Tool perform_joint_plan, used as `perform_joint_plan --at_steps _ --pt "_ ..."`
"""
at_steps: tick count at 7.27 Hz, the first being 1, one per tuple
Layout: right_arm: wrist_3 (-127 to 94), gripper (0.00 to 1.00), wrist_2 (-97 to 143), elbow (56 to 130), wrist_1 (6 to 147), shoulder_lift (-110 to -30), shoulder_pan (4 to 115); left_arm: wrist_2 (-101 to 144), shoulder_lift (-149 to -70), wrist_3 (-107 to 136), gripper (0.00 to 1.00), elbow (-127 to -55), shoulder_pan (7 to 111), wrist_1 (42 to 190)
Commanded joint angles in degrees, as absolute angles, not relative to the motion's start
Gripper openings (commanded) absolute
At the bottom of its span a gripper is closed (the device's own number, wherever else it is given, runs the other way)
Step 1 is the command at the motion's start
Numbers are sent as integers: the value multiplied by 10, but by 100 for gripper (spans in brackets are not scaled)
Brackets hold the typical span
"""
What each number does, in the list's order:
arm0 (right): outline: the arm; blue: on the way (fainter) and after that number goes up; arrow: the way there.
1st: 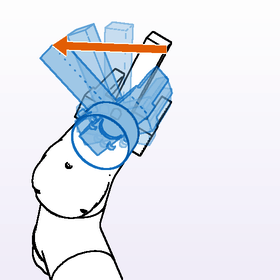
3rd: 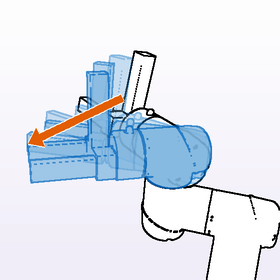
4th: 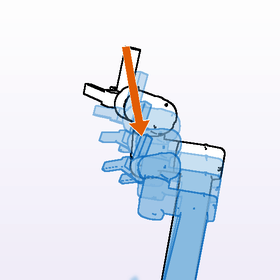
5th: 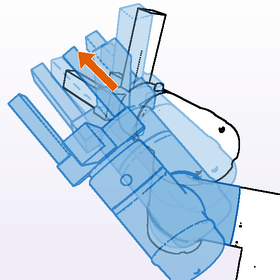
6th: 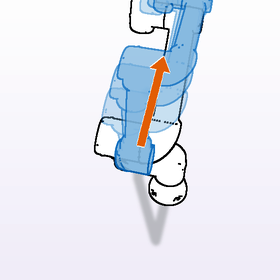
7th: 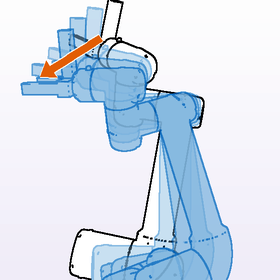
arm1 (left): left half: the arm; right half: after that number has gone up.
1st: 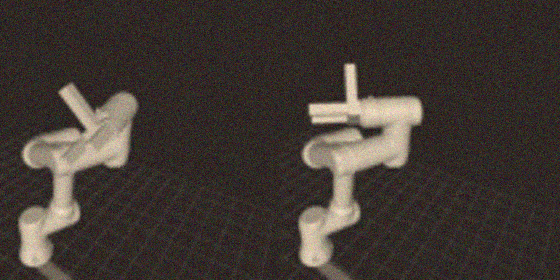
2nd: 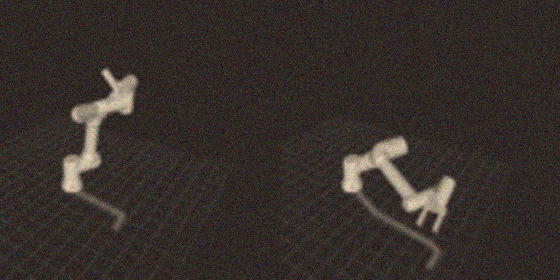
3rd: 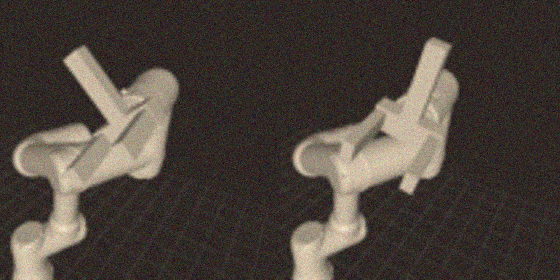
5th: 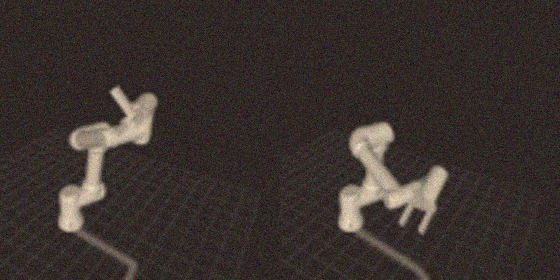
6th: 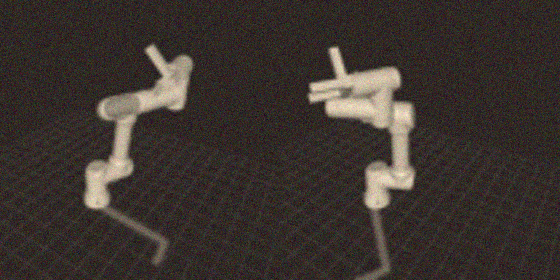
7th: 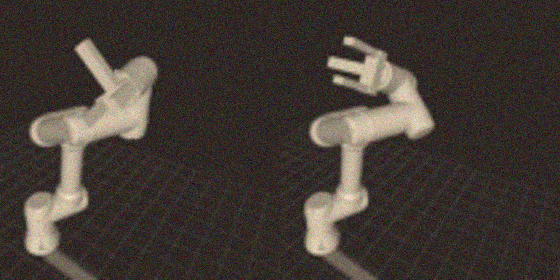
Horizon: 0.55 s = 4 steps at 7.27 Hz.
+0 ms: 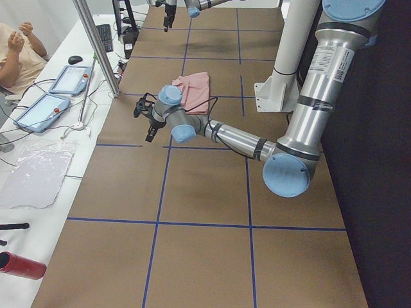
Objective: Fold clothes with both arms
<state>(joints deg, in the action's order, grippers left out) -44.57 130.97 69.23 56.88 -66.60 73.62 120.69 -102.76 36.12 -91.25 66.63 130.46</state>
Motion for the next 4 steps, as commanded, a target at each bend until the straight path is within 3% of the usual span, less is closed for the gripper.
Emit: perform_joint_plan --at_steps 1,2,4 --pt "-193 100 1360 700 709 -686 839 1263 -971 172 100 -899 771 1298" --pt "-150 100 1378 737 755 -708 862 1280 -962 125 100 -903 812 1259" --pt "-147 100 1380 801 794 -764 856 1372 -965 18 100 -914 894 1045"
